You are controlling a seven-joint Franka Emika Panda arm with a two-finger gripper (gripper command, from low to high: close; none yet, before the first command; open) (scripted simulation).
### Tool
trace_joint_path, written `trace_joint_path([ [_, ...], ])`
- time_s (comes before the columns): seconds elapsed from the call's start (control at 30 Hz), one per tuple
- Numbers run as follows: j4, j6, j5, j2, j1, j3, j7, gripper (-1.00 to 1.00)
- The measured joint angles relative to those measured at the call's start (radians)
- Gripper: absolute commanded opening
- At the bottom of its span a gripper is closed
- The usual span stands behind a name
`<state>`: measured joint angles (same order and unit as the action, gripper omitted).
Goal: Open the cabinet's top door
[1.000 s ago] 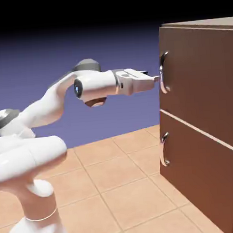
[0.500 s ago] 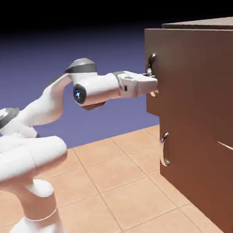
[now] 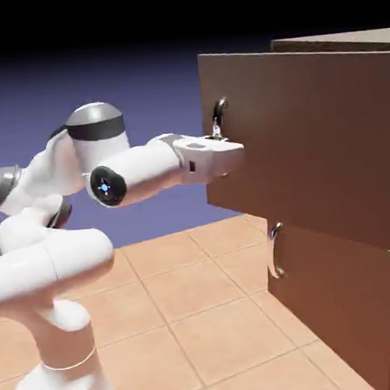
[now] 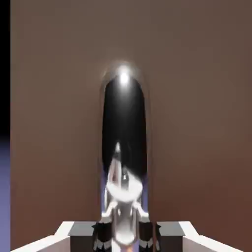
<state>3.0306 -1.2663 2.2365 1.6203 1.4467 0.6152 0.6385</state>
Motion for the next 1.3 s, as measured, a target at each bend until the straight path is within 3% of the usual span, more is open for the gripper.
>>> trace_joint_path([
  [0.33,-0.077,0.418,-0.335,-0.312,0.260,-0.190,0.268,-1.00],
  [0.57,-0.210,0.595,-0.592,-0.566,0.398,-0.215,0.500,-1.00],
  [0.93,-0.485,0.672,-0.966,-0.964,0.485,-0.187,0.809,-1.00],
  [1.3,-0.820,0.680,-1.244,-1.363,0.484,-0.139,0.944,-1.00],
])
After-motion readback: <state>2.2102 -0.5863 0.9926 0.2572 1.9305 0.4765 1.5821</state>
